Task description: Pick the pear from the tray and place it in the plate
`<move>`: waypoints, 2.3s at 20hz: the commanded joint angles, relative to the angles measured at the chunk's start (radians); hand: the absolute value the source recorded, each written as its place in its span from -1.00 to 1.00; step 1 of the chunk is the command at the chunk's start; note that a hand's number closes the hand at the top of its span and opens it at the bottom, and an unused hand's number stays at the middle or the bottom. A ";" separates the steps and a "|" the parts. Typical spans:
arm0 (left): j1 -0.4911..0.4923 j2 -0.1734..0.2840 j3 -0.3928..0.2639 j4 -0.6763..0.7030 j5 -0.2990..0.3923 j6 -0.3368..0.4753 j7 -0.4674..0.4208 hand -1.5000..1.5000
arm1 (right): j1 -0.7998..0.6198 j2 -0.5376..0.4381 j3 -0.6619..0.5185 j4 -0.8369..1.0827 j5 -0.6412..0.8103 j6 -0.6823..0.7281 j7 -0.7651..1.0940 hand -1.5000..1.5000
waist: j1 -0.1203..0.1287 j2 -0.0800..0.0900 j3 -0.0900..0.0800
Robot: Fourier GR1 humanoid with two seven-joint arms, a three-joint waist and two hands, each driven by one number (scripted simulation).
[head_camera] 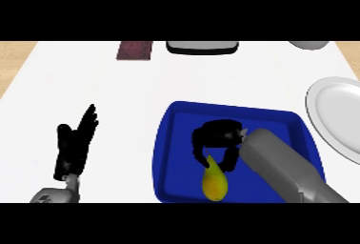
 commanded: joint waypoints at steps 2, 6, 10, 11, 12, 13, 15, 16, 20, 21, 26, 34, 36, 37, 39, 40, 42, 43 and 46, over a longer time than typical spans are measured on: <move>0.020 -0.006 -0.005 -0.050 0.001 0.001 0.040 0.00 | 0.031 -0.026 -0.129 0.015 -0.008 -0.096 0.101 1.00 | -0.011 0.002 0.000; 0.055 -0.003 0.029 -0.016 -0.001 0.032 -0.002 0.00 | 0.071 -0.220 -0.321 0.041 -0.016 -0.298 0.267 1.00 | -0.102 -0.017 -0.001; 0.058 -0.009 0.030 -0.022 -0.003 0.040 0.007 0.00 | 0.100 -0.320 -0.456 -0.047 -0.055 -0.411 0.360 1.00 | -0.090 -0.017 -0.002; 0.061 0.010 0.042 -0.030 0.013 0.019 0.017 0.00 | 0.189 -0.358 -0.467 -0.085 -0.057 -0.462 0.323 1.00 | -0.099 -0.018 -0.001; 0.074 -0.016 0.024 -0.025 -0.009 0.042 -0.018 0.00 | 0.213 -0.378 -0.503 -0.121 -0.080 -0.485 0.312 1.00 | -0.089 -0.015 -0.001; 0.118 0.011 0.025 -0.072 -0.004 0.023 -0.002 0.00 | 0.220 -0.408 -0.535 -0.192 -0.120 -0.442 0.342 1.00 | -0.082 -0.023 -0.002; 0.082 0.009 0.040 -0.042 0.000 0.030 0.004 0.00 | 0.246 -0.389 -0.607 -0.255 -0.159 -0.525 0.376 1.00 | -0.092 -0.019 -0.002; 0.097 0.000 0.029 -0.056 0.003 0.024 -0.007 0.00 | 0.248 -0.398 -0.648 -0.270 -0.173 -0.555 0.399 1.00 | -0.079 -0.017 -0.001; 0.060 0.002 0.029 -0.062 -0.006 0.029 0.035 0.00 | 0.374 -0.472 -0.753 -0.450 -0.219 -0.581 0.491 1.00 | -0.068 -0.011 -0.001; 0.073 0.007 0.046 -0.012 0.016 -0.006 -0.039 0.00 | 0.436 -0.484 -0.782 -0.446 -0.222 -0.598 0.475 1.00 | -0.051 -0.004 -0.001; 0.020 -0.037 -0.004 -0.036 -0.021 0.008 0.007 0.00 | 0.481 -0.524 -0.906 -0.505 -0.275 -0.525 0.594 1.00 | -0.020 0.002 0.000; 0.100 -0.080 -0.048 -0.064 -0.081 0.029 -0.032 0.00 | 0.290 -0.510 -0.937 -0.090 -0.171 -0.526 0.444 1.00 | 0.014 0.008 0.001; -0.010 -0.024 0.038 0.015 -0.031 -0.032 -0.018 0.00 | 0.275 -0.485 -0.934 -0.017 -0.138 -0.545 0.399 1.00 | 0.004 0.008 0.000; -0.015 -0.062 0.015 0.036 -0.062 0.006 -0.023 0.00 | 0.306 -0.456 -0.918 -0.033 -0.117 -0.565 0.394 1.00 | 0.000 0.007 0.000; 0.012 -0.047 0.025 0.004 -0.041 -0.023 -0.023 0.00 | 0.228 -0.506 -0.934 0.098 -0.094 -0.540 0.360 1.00 | 0.005 0.008 0.000; 0.036 -0.044 0.007 -0.025 -0.050 -0.029 -0.015 0.00 | 0.253 -0.500 -0.930 0.136 -0.092 -0.540 0.312 1.00 | 0.006 0.008 0.001; 0.006 -0.048 0.011 -0.014 -0.046 -0.027 -0.016 0.00 | 0.113 -0.555 -0.914 0.251 -0.074 -0.441 0.381 1.00 | 0.028 0.014 0.001; -0.015 -0.053 0.004 -0.032 -0.055 -0.015 0.040 0.00 | 0.160 -0.536 -0.903 0.293 -0.058 -0.466 0.289 1.00 | 0.022 0.014 0.002; 0.016 -0.027 0.042 -0.022 -0.031 -0.041 -0.019 0.00 | 0.134 -0.516 -0.883 0.381 -0.041 -0.420 0.251 1.00 | 0.020 0.013 0.001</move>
